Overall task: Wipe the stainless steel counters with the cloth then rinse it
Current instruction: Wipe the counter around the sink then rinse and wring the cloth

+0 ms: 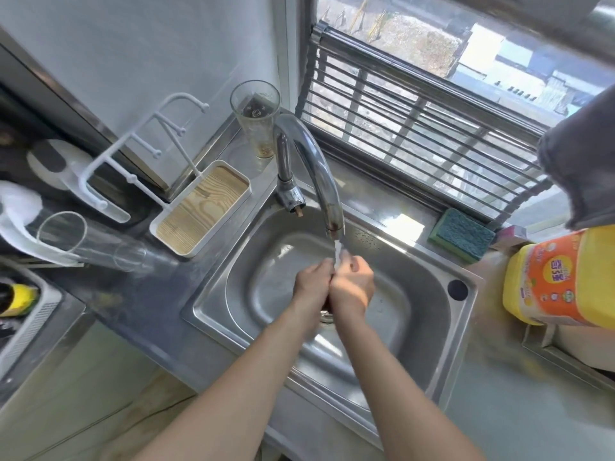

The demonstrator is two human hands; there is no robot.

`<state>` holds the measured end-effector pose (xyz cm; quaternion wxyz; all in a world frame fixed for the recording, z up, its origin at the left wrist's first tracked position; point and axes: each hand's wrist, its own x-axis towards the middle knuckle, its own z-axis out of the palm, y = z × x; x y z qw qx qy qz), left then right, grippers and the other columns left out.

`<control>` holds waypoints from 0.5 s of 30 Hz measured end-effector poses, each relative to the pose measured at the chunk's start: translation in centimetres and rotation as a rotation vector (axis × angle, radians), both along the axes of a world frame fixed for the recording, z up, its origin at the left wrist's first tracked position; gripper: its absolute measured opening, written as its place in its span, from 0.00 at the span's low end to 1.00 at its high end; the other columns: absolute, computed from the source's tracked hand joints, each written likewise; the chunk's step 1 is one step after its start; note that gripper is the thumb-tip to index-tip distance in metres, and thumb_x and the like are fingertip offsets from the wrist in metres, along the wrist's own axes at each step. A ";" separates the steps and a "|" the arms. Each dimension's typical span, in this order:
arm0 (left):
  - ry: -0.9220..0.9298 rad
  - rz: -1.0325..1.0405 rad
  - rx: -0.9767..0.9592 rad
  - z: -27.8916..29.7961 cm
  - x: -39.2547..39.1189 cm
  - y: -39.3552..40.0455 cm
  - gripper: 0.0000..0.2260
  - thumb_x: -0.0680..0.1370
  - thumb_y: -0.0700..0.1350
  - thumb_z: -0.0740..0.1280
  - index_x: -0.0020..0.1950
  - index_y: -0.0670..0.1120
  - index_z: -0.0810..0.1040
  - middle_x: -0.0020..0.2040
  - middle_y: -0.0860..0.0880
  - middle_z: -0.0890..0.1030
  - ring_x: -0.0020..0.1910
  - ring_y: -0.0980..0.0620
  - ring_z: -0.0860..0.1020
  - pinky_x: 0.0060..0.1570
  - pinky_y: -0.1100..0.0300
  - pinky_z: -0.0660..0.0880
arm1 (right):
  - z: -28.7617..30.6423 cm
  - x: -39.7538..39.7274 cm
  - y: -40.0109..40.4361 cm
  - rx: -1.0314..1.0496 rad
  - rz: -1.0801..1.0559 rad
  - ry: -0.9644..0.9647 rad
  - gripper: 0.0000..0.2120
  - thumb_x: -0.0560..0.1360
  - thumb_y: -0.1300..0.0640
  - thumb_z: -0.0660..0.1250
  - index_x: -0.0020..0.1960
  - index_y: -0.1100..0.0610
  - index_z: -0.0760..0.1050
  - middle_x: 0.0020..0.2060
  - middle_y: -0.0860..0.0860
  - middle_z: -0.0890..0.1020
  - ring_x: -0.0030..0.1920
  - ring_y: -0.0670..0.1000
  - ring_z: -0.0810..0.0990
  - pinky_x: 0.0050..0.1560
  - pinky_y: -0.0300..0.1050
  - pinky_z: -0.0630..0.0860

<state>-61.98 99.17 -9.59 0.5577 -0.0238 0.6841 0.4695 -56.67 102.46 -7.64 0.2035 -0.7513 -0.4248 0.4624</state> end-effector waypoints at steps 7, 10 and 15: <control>0.077 -0.004 -0.035 -0.2 -2.8 1.6 0.18 0.74 0.56 0.69 0.30 0.45 0.78 0.33 0.44 0.80 0.37 0.46 0.78 0.49 0.44 0.81 | 1.0 -0.9 -3.9 0.075 0.053 0.153 0.16 0.77 0.47 0.62 0.35 0.55 0.72 0.29 0.49 0.77 0.37 0.56 0.76 0.45 0.53 0.74; 0.124 -0.052 -0.067 0.1 -1.9 0.8 0.17 0.75 0.54 0.67 0.31 0.46 0.80 0.32 0.47 0.81 0.38 0.45 0.78 0.47 0.48 0.79 | 0.2 -0.9 -2.4 0.014 0.001 0.077 0.18 0.79 0.47 0.61 0.38 0.58 0.74 0.33 0.53 0.80 0.40 0.60 0.77 0.44 0.51 0.72; 0.131 -0.168 -0.054 0.9 -0.2 0.8 0.18 0.71 0.60 0.66 0.37 0.45 0.83 0.37 0.46 0.85 0.40 0.46 0.81 0.47 0.48 0.81 | 0.3 0.1 1.7 -0.132 -0.115 -0.012 0.17 0.81 0.48 0.59 0.39 0.57 0.75 0.41 0.57 0.82 0.46 0.61 0.78 0.47 0.47 0.68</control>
